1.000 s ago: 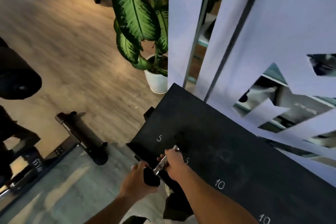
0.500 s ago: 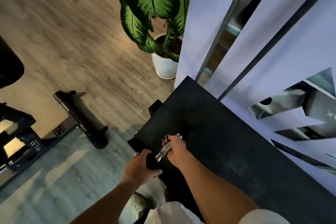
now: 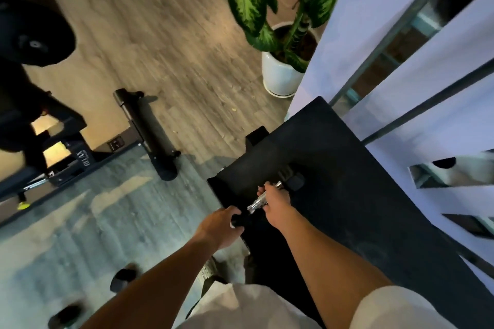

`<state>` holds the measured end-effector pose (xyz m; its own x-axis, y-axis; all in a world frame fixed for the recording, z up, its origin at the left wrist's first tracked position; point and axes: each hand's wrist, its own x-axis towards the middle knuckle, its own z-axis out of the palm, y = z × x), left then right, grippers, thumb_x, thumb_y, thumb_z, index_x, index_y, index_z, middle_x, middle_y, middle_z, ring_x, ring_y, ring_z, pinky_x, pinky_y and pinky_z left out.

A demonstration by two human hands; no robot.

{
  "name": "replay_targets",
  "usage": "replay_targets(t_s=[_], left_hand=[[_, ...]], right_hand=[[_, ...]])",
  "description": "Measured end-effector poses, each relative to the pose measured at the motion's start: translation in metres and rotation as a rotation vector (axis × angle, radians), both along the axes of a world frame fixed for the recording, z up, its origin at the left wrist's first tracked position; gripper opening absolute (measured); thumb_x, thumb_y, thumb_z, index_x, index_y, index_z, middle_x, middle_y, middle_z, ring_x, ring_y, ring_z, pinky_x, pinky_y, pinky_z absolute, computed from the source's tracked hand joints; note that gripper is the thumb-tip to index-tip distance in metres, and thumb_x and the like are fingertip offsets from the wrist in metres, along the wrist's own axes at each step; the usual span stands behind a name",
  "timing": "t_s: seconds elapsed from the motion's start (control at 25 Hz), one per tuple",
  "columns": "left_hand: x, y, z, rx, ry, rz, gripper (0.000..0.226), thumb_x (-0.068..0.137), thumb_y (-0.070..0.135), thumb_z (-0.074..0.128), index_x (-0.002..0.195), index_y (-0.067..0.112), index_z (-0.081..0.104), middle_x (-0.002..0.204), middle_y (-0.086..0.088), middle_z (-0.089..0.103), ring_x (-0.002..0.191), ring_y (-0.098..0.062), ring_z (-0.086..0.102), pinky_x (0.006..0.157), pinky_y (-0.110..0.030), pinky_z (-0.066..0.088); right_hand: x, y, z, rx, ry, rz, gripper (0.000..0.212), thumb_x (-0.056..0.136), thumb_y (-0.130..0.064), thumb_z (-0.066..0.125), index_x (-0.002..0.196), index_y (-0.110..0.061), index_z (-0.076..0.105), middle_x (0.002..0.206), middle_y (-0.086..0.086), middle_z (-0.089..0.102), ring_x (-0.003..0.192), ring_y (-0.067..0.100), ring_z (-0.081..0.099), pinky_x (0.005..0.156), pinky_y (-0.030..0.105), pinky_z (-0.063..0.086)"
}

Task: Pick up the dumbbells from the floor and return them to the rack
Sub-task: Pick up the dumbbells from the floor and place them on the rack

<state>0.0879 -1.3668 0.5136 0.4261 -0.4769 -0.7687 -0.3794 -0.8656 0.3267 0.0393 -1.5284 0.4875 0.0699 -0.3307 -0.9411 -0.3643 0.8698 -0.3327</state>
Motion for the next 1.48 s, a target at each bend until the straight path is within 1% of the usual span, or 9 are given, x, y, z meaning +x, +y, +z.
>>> replay_targets(t_s=[0.08,0.16,0.44,0.56,0.8,0.92,1.04,1.28,1.48], left_hand=[[-0.007,0.008,0.004,0.017,0.026,0.039,0.051,0.092,0.045,0.06,0.14,0.034,0.049,0.134,-0.001,0.06,0.122,-0.022,0.057,0.1,-0.033,0.046],[-0.012,0.013,0.008,0.009,0.052,0.08,0.051,0.093,0.043,0.06,0.142,0.033,0.048,0.133,-0.002,0.061,0.121,-0.023,0.059,0.101,-0.034,0.047],[-0.027,0.078,0.056,-0.101,0.081,0.305,0.029,0.097,0.039,0.057,0.125,0.031,0.059,0.123,0.001,0.067,0.109,-0.02,0.063,0.097,-0.036,0.052],[-0.056,0.179,0.07,-0.114,0.009,0.515,0.027,0.096,0.038,0.058,0.122,0.029,0.062,0.117,0.0,0.07,0.105,-0.02,0.066,0.095,-0.035,0.052],[-0.216,0.442,0.071,-0.042,-0.038,1.068,0.028,0.093,0.043,0.063,0.117,0.029,0.065,0.118,0.0,0.069,0.112,-0.021,0.063,0.089,-0.026,0.046],[-0.317,0.552,0.075,-0.024,0.001,1.366,0.027,0.092,0.046,0.063,0.114,0.031,0.067,0.116,0.002,0.069,0.11,-0.019,0.063,0.085,-0.024,0.045],[-0.399,0.629,0.082,-0.057,0.01,1.6,0.025,0.092,0.044,0.064,0.113,0.03,0.067,0.119,0.002,0.069,0.107,-0.018,0.065,0.087,-0.025,0.048],[-0.518,0.74,0.073,-0.142,0.054,1.925,0.028,0.095,0.037,0.063,0.118,0.022,0.066,0.127,-0.005,0.066,0.114,-0.026,0.064,0.101,-0.037,0.052],[-0.566,0.848,0.064,-0.146,0.037,2.071,0.026,0.093,0.036,0.066,0.114,0.019,0.068,0.117,-0.011,0.071,0.093,-0.025,0.068,0.093,-0.034,0.055]], right_hand=[[-0.003,0.007,0.003,-0.071,0.036,0.106,0.036,0.094,-0.017,0.059,0.126,-0.003,0.053,0.105,0.013,0.066,0.084,0.022,0.063,0.089,0.038,0.053],[-0.008,0.019,0.007,-0.089,0.103,0.138,0.03,0.091,-0.017,0.06,0.119,-0.009,0.05,0.095,0.007,0.062,0.074,0.022,0.06,0.095,0.043,0.055],[-0.032,0.124,0.021,-0.266,0.163,0.667,0.028,0.084,-0.013,0.049,0.102,-0.004,0.069,0.096,0.018,0.071,0.084,0.032,0.067,0.074,0.039,0.055],[-0.043,0.201,0.036,-0.173,0.021,0.984,0.019,0.089,-0.012,0.047,0.095,-0.008,0.064,0.072,0.011,0.064,0.059,0.022,0.057,0.051,0.027,0.042],[-0.102,0.408,0.073,-0.316,-0.116,1.634,0.017,0.09,-0.013,0.048,0.076,-0.017,0.058,0.067,0.007,0.062,0.058,0.022,0.056,0.051,0.026,0.04],[-0.148,0.527,0.086,-0.475,-0.208,2.228,0.018,0.09,-0.018,0.047,0.075,-0.022,0.056,0.085,0.008,0.061,0.076,0.022,0.057,0.069,0.028,0.043],[-0.195,0.625,0.101,-0.651,-0.335,2.638,0.023,0.089,-0.025,0.051,0.099,-0.019,0.07,0.108,0.005,0.071,0.106,0.025,0.064,0.089,0.026,0.048],[-0.28,0.801,0.107,-0.635,-0.483,3.043,0.03,0.089,-0.026,0.05,0.107,-0.016,0.071,0.117,0.005,0.07,0.111,0.024,0.063,0.088,0.024,0.047],[-0.321,0.941,0.09,-0.516,-0.504,3.153,0.027,0.086,-0.026,0.051,0.102,-0.021,0.071,0.111,0.005,0.073,0.104,0.026,0.068,0.091,0.03,0.052]])
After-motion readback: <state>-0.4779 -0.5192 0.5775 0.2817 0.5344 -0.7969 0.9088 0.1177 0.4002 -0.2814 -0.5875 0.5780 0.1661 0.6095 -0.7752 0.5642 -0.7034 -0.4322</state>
